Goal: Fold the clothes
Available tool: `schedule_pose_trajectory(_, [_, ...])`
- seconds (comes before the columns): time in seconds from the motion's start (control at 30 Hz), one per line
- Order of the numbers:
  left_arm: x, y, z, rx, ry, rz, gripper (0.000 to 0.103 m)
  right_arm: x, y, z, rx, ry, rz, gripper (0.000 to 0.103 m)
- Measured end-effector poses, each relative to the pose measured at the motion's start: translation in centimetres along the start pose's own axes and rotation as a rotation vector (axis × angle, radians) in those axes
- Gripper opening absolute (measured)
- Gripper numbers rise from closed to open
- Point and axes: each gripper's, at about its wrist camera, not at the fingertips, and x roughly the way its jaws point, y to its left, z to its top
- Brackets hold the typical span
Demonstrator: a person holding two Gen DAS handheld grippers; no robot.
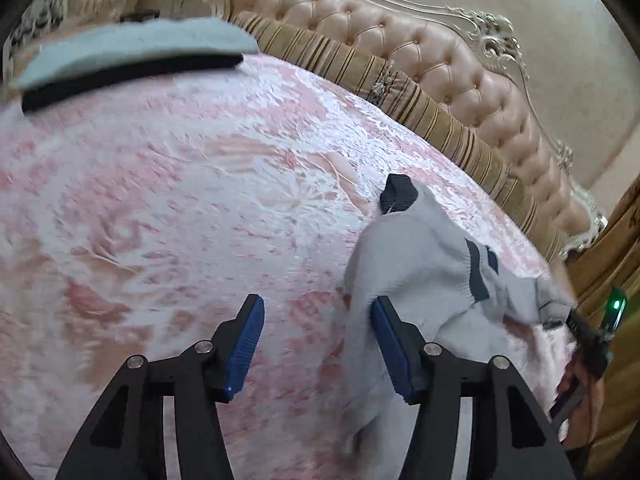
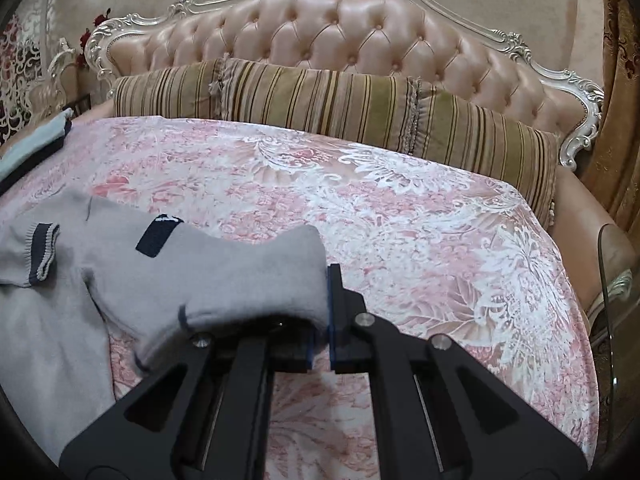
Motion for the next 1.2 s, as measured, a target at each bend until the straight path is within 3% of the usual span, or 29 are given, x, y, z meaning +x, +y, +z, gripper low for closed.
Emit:
schedule_pose_trajectory(0.17, [-1.6, -7.6, -0.1, 0.264, -0.077, -0.073, 0.056, -0.3, -1.0, 0.2, 0.021, -0.011, -0.043, 0.005])
schedule_pose_trajectory(0.33, [2.6, -16.8, -1.6, 0.587, -0.037, -0.073, 0.056, -0.2, -1.3, 0.2, 0.013, -0.003, -0.078, 0.005])
schedule_pose_trajectory(0.4, [5.1, -19.2, -2.4, 0.672, 0.000, -0.035, 0.056, 0.1, -1.1, 0.1, 0.014, 0.018, -0.053, 0.005])
schedule_pose_trajectory(0.53, [9.4, -21.6, -3.7, 0.795, 0.030, 0.122, 0.056, 0.3, -0.3, -0.2, 0.006, 0.032, -0.027, 0.005])
schedule_pose_trajectory(0.6, [10.6, -21.4, -3.7, 0.783, 0.046, 0.176, 0.055, 0.5, 0.0, -0.3, 0.003, 0.037, -0.022, 0.005])
schedule_pose_trajectory(0.63, [11.1, -21.2, -3.6, 0.769, 0.056, 0.197, 0.038, 0.5, 0.0, -0.3, 0.002, 0.040, -0.020, 0.005])
schedule_pose_trajectory(0.67, [11.4, -20.8, -3.4, 0.743, 0.064, 0.206, 0.014, 0.6, 0.1, -0.4, 0.002, 0.042, -0.019, 0.005])
schedule_pose_trajectory(0.7, [11.5, -20.3, -3.0, 0.707, 0.071, 0.206, 0.009, 0.6, 0.0, -0.4, 0.003, 0.044, -0.018, 0.005])
schedule_pose_trajectory(0.83, [10.6, -19.1, -2.0, 0.610, 0.053, 0.155, 0.007, 0.6, 0.0, -0.5, 0.003, 0.045, -0.019, 0.005])
schedule_pose_trajectory(1.03, [6.2, -16.2, 0.4, 0.490, -0.039, 0.124, 0.006, 0.7, 0.1, -0.5, -0.003, 0.044, -0.021, 0.005])
schedule_pose_trajectory(1.2, [0.7, -8.7, 3.4, 0.329, -0.115, 0.207, 0.006, 0.7, -0.2, -0.4, 0.005, 0.042, -0.021, 0.005])
